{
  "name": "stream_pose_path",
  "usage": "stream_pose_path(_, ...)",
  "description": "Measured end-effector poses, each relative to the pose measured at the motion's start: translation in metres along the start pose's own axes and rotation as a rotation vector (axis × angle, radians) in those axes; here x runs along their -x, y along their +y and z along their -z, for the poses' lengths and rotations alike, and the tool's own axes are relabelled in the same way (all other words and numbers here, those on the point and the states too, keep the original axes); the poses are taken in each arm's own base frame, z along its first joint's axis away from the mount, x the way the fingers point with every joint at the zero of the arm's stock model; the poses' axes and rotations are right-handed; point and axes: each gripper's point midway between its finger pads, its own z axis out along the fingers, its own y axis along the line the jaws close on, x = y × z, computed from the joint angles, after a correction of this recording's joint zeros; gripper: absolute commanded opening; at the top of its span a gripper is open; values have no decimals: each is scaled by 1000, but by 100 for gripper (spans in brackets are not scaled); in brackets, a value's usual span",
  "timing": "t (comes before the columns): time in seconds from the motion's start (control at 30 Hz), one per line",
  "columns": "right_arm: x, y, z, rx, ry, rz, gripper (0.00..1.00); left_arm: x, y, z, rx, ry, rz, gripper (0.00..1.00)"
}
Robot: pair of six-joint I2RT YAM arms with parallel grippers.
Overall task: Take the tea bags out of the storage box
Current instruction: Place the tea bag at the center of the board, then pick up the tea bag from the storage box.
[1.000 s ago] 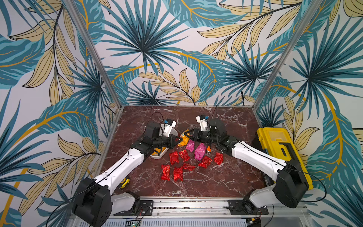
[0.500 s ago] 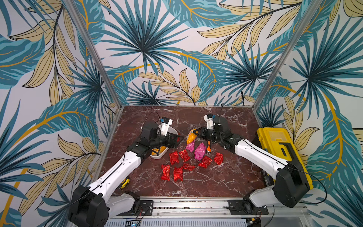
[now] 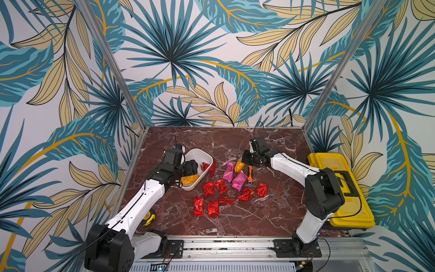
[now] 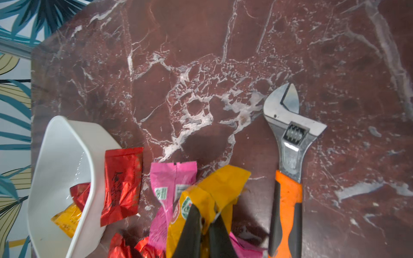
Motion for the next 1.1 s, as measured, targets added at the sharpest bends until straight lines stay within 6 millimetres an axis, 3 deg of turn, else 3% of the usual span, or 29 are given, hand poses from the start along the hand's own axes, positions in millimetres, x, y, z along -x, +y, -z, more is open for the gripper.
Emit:
stream_pose_path(0.27,-8,-14,-21,-56,45,20,43,-37,20,-44,65,197,3,71)
stream_pose_path(0.43,-2,-13,-11,-59,19,37,59,-35,13,-62,31,233,24,71)
stream_pose_path(0.57,3,-8,14,-34,-25,50,62,-25,4,-73,-2,225,43,70)
stream_pose_path(0.73,7,0,48,26,-91,51,62,-15,-2,-86,-22,210,73,60)
stream_pose_path(1.1,-24,-8,57,79,-51,6,62,-6,-5,-120,-25,217,161,37)
